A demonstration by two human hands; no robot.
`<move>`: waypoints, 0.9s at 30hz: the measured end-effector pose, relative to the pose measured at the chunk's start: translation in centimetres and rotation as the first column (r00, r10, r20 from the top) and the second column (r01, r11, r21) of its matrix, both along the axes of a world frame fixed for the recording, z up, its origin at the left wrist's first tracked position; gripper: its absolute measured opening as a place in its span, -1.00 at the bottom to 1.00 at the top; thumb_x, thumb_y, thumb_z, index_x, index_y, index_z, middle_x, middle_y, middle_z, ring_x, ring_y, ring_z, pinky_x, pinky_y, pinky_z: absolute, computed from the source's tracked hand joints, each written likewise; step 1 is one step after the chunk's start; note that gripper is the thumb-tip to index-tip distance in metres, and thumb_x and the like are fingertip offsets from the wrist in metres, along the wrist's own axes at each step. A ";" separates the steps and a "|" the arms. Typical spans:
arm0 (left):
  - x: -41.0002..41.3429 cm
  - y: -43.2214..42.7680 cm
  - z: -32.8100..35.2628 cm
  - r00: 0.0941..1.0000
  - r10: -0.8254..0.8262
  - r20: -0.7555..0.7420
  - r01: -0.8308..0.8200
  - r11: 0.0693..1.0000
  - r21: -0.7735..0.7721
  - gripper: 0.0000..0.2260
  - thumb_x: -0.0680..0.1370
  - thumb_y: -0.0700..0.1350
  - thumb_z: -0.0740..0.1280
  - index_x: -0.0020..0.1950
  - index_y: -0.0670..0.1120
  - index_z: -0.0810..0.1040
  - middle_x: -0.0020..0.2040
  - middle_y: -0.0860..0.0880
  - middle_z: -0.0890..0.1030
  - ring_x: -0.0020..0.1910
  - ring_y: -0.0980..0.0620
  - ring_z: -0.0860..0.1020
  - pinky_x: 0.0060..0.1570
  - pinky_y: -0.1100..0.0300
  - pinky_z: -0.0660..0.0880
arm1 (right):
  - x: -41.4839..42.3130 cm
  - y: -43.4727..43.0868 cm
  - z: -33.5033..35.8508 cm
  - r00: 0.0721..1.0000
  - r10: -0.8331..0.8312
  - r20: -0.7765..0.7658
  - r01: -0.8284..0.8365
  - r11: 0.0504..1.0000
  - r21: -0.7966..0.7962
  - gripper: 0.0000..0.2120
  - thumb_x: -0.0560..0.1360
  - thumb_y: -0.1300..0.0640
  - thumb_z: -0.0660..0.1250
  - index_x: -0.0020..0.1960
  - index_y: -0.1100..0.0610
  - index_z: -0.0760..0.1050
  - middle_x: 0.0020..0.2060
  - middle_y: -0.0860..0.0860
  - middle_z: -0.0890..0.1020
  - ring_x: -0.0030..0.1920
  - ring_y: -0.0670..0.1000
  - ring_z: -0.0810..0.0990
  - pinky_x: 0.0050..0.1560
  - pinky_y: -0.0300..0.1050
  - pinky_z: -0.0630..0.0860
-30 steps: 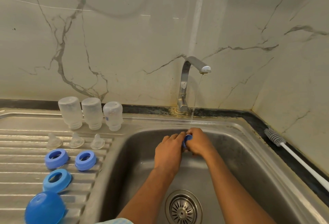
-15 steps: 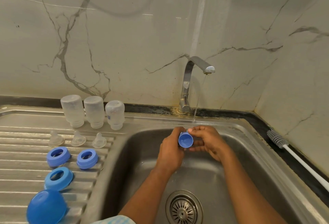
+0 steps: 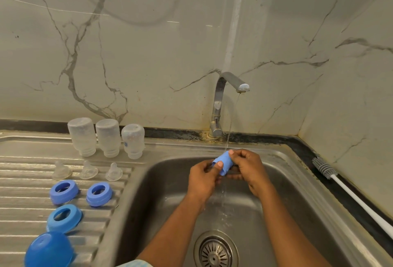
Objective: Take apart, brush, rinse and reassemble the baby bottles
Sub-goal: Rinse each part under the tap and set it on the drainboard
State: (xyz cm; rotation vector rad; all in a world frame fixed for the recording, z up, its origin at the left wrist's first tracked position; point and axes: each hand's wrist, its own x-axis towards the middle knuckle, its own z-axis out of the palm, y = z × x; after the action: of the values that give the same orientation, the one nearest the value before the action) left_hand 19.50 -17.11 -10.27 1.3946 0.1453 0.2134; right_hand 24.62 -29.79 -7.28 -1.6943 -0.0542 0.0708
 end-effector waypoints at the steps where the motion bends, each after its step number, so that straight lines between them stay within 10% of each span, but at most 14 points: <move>1: -0.1 0.1 0.0 1.000 -0.001 0.004 0.001 1.000 -0.009 -0.85 0.58 -0.16 0.42 0.12 -0.16 0.64 -0.08 -0.11 0.73 -0.11 -0.03 0.70 -0.03 0.13 0.64 | -0.2 0.3 0.1 1.000 0.019 -0.021 -0.019 1.000 -0.009 -0.73 0.51 0.02 0.44 0.09 0.16 0.53 0.00 0.14 0.66 -0.07 0.13 0.71 -0.15 0.08 0.68; 10: -0.6 0.5 0.3 0.998 0.024 0.062 -0.027 0.998 0.050 -0.73 0.47 -0.30 0.50 0.12 -0.08 0.61 -0.04 0.00 0.69 -0.06 0.07 0.66 -0.17 0.36 0.56 | 0.0 0.6 0.5 0.994 -0.112 0.012 0.113 0.993 -0.043 -0.77 0.63 0.09 0.27 0.06 0.28 0.48 0.06 0.25 0.61 -0.02 0.22 0.66 -0.19 0.08 0.68; 16: -0.6 0.7 0.0 0.990 0.045 0.133 -0.060 0.993 0.106 -0.69 0.44 -0.29 0.52 0.13 -0.03 0.62 -0.01 0.03 0.70 -0.01 0.14 0.67 -0.05 0.29 0.60 | -1.3 1.7 0.6 0.999 -0.029 -0.031 0.021 0.972 -0.236 -0.55 0.42 -0.12 0.49 0.12 0.08 0.39 -0.01 0.05 0.59 -0.08 0.07 0.66 -0.36 -0.16 0.58; 27: -0.4 0.2 0.0 1.000 0.008 0.001 -0.008 0.999 0.035 -0.89 0.58 -0.15 0.41 0.07 -0.14 0.66 -0.17 -0.13 0.70 -0.25 0.01 0.60 -0.07 0.06 0.60 | -0.4 1.2 0.0 0.996 -0.067 0.054 0.074 0.988 -0.133 -0.83 0.58 0.08 0.34 0.05 0.17 0.45 0.02 0.14 0.62 -0.01 0.10 0.63 -0.12 0.07 0.65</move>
State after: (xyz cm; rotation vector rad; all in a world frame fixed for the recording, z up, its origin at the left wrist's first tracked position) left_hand 19.13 -16.94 -10.22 1.4294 0.1470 0.2238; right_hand 24.22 -28.57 -7.25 -1.8313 -0.0273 -0.0210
